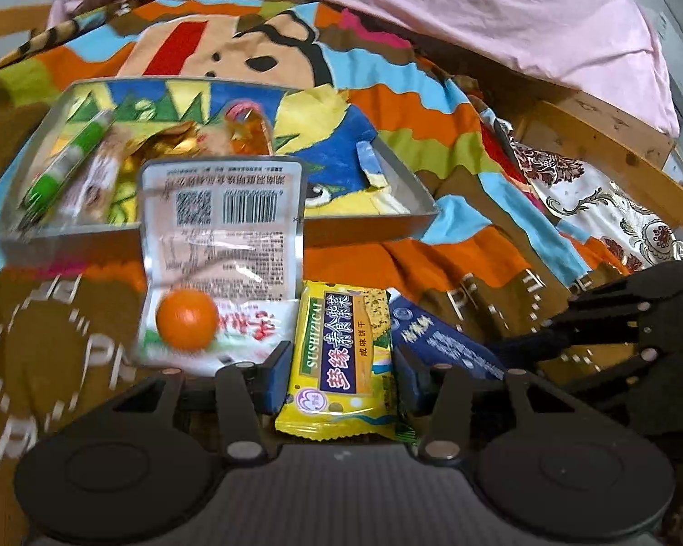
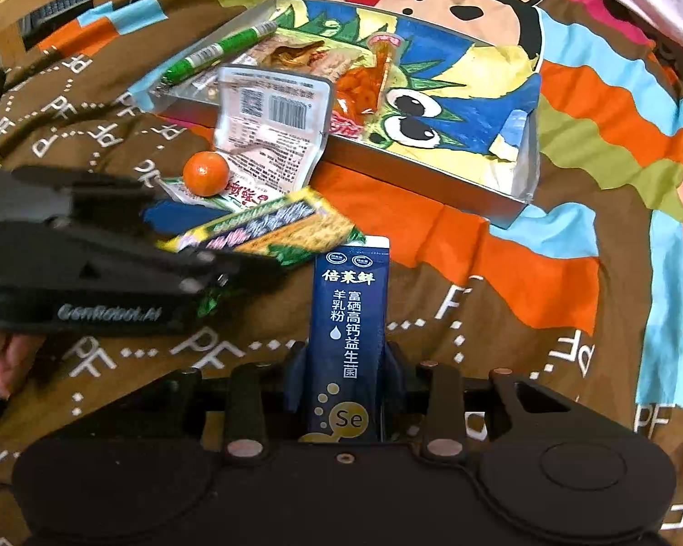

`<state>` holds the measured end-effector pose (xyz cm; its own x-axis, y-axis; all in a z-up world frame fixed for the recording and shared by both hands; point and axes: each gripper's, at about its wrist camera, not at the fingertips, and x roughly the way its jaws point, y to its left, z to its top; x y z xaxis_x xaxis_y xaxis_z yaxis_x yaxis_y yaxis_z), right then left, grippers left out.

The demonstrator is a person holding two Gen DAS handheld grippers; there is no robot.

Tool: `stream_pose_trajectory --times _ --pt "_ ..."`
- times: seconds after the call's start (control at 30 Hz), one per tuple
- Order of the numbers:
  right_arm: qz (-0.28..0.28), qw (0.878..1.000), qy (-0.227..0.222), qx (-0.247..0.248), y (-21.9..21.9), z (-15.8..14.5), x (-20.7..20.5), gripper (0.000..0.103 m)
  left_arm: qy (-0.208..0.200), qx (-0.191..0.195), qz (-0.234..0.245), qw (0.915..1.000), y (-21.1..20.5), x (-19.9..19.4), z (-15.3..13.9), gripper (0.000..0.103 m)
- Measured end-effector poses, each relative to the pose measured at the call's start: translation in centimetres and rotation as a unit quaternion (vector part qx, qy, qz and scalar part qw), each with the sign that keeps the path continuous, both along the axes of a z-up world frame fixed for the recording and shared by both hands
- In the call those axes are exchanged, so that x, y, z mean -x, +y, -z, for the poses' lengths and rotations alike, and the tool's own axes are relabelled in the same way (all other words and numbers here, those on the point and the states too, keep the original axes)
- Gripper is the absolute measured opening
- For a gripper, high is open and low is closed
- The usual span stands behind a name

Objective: Organize snacks
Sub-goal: 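Close the left tool on the yellow cracker packet while the right tool holds the blue stick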

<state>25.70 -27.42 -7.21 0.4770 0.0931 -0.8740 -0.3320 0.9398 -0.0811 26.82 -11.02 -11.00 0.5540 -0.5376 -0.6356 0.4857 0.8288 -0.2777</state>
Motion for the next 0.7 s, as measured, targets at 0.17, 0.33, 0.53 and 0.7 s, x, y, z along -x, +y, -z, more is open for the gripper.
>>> stream_pose_trajectory --times 0.17,0.33,0.53,0.7 --pt "-0.016 1.000 0.008 -0.003 0.9 -0.1 1.0 0.037 0.010 -0.013 -0.012 0.9998 0.8 2.6 -0.4 0.052" --pt "-0.030 1.000 0.008 0.000 1.3 -0.4 1.9 0.038 0.029 -0.017 -0.034 0.9989 2.3 4.3 -0.8 0.052" --pt "-0.034 0.999 0.018 0.008 1.5 0.6 1.8 0.044 0.040 -0.031 -0.035 0.9981 2.1 4.0 -0.5 0.054" --pt "-0.044 0.999 0.012 0.019 2.0 1.0 1.8 0.040 0.040 -0.034 -0.029 0.9982 1.8 3.3 0.0 0.054"
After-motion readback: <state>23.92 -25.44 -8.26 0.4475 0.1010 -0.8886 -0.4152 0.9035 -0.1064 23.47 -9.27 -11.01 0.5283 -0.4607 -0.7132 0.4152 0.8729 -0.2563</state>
